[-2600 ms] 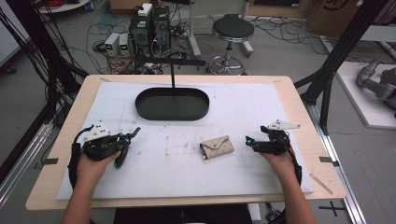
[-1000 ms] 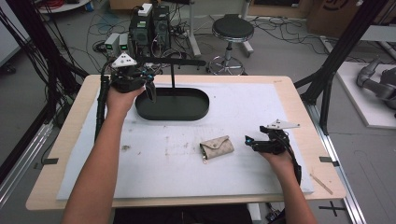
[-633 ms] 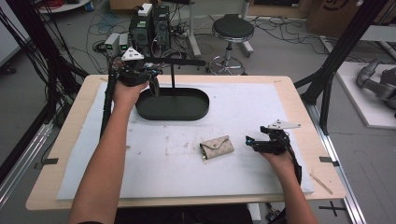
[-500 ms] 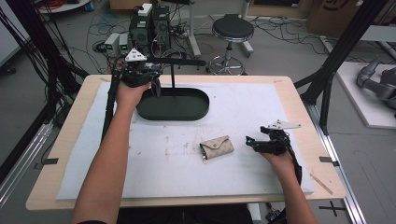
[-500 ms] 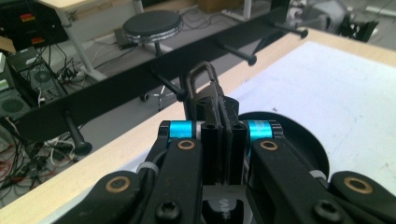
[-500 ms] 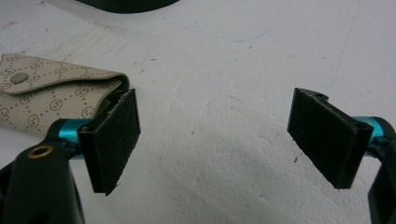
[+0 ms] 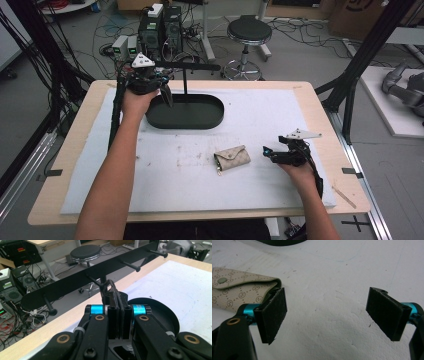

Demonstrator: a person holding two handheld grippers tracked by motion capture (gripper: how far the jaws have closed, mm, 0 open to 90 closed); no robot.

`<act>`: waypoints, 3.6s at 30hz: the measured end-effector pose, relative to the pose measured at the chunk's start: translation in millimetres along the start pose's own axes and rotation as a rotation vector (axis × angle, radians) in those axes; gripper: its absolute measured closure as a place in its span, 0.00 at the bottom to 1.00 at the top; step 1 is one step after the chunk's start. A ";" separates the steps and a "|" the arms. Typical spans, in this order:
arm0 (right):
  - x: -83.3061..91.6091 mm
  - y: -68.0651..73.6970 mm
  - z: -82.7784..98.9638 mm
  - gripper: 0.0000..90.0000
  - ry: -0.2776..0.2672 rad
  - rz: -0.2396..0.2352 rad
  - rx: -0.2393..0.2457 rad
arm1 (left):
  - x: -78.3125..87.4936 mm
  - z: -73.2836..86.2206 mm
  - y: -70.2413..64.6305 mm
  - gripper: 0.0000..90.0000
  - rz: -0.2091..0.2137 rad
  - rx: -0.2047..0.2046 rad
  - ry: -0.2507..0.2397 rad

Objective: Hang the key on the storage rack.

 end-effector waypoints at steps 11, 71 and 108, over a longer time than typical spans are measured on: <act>0.0 0.0 0.0 0.19 0.000 0.001 -0.002 | -5.5 7.0 -3.1 0.98 0.009 0.002 0.020; 0.8 -1.6 0.9 0.19 0.000 0.000 -0.007 | -37.3 4.8 -4.0 0.89 0.042 0.062 0.026; 2.5 -1.1 3.1 0.19 0.000 0.008 -0.008 | 60.7 118.1 -42.2 0.29 0.202 0.089 -0.079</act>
Point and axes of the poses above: each handheld gripper's, and its own axes: x roughly backward along the jaws, z roughly out of its underside, y roughly to its left, the point moved 3 cm from there along -x, roughly forward along the jaws, and after that the axes turned 2 degrees about -z, right-handed, at the moved point
